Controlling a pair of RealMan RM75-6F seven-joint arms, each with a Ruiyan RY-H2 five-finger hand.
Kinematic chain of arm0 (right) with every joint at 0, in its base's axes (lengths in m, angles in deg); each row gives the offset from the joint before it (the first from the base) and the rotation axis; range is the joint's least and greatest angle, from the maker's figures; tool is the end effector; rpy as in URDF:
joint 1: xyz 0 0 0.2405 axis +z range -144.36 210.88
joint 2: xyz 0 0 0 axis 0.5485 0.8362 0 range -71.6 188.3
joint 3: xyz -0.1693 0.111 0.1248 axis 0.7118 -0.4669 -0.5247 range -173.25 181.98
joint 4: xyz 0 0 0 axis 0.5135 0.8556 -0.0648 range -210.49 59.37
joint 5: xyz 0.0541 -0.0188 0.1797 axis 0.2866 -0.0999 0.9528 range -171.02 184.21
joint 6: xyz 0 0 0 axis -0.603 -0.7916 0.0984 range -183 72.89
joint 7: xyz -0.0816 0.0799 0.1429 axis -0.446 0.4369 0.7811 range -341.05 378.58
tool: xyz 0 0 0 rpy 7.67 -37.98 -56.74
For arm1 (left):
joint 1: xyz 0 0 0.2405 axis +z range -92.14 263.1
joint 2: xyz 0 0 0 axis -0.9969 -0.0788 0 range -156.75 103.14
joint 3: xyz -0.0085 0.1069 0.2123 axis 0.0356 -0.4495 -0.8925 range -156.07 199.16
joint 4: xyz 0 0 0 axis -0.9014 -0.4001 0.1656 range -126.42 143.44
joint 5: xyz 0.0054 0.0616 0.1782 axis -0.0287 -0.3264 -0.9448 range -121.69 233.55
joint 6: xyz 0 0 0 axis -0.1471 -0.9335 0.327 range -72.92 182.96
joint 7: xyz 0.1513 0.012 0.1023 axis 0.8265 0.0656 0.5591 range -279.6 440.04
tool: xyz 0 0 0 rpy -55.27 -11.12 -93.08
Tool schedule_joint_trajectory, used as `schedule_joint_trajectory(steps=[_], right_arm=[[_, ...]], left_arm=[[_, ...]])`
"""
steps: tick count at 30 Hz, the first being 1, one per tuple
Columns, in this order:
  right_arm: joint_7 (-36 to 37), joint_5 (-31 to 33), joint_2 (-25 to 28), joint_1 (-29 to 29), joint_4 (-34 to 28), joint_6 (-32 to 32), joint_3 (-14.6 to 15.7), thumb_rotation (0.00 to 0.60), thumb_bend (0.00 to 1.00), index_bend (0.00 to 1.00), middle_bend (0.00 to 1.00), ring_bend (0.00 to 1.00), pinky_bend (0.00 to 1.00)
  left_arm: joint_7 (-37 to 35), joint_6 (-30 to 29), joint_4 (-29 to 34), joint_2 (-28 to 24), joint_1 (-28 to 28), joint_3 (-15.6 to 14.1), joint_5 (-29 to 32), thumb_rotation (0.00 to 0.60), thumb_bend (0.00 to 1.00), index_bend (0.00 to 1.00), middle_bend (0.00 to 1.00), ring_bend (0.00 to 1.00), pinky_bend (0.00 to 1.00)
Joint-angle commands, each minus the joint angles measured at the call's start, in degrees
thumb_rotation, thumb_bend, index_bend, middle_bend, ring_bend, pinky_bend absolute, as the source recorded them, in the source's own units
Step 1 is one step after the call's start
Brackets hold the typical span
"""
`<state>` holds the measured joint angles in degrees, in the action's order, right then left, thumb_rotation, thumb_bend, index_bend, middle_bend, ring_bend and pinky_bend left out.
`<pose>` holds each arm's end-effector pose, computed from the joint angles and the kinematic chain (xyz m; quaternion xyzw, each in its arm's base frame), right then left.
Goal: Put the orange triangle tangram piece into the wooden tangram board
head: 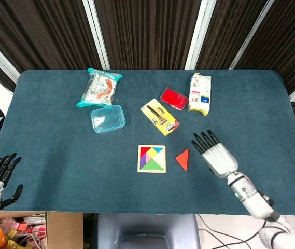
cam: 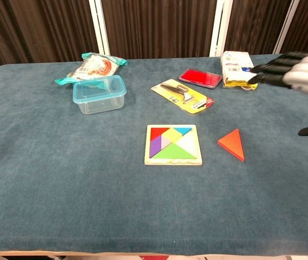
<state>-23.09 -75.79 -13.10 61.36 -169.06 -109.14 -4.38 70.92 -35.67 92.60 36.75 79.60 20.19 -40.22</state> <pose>-0.1866 -0.3153 0.0600 0.8306 -0.1352 0.2169 0.4948 -0.2783 0.2070 0.1747 -0.6442 -0.3452 -0.4299 0.5301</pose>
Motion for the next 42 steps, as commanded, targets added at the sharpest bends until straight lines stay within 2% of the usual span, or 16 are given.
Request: schedule_joint_trajectory(steps=[1,8,17,25,42], right_arm=[[-6.64,5.24,-2.44,4.89,2.59,5.79,-0.29,0.600,0.16,0.23,0.00,0.00,0.00],[-7.53,7.88,-7.18,8.91,7.87,9.16,1.07,0.600,0.21,0.31,0.00,0.00,0.00],[-5.03,7.19,-12.44,11.92,12.95,9.54,2.85,0.600,0.26,0.39,0.00,0.00,0.00],[-4.70,7.91,-14.18,13.32,14.52,9.37,4.13,0.600,0.35,0.44,0.00,0.00,0.00],[-6.63,10.56,-14.43,14.29,13.74,7.10,6.00,0.600,0.46,0.61,0.00,0.00,0.00]], left_arm=[[-0.13,0.07,-0.06,-0.01,-0.01,0.04,0.13,0.600,0.46,0.00,0.01,0.02,0.10],[0.06,0.35,0.11,-0.04,-0.05,0.06,0.38,0.600,0.46,0.00,0.01,0.02,0.10],[-0.57,0.45,0.08,-0.24,-0.10,0.22,0.72,0.600,0.46,0.00,0.01,0.02,0.10],[-1.32,0.03,-0.13,-0.40,0.08,0.11,0.48,0.600,0.46,0.00,0.01,0.02,0.10],[-1.61,-0.29,-0.39,-0.37,0.19,0.07,0.27,0.600,0.46,0.00,0.01,0.02,0.10]])
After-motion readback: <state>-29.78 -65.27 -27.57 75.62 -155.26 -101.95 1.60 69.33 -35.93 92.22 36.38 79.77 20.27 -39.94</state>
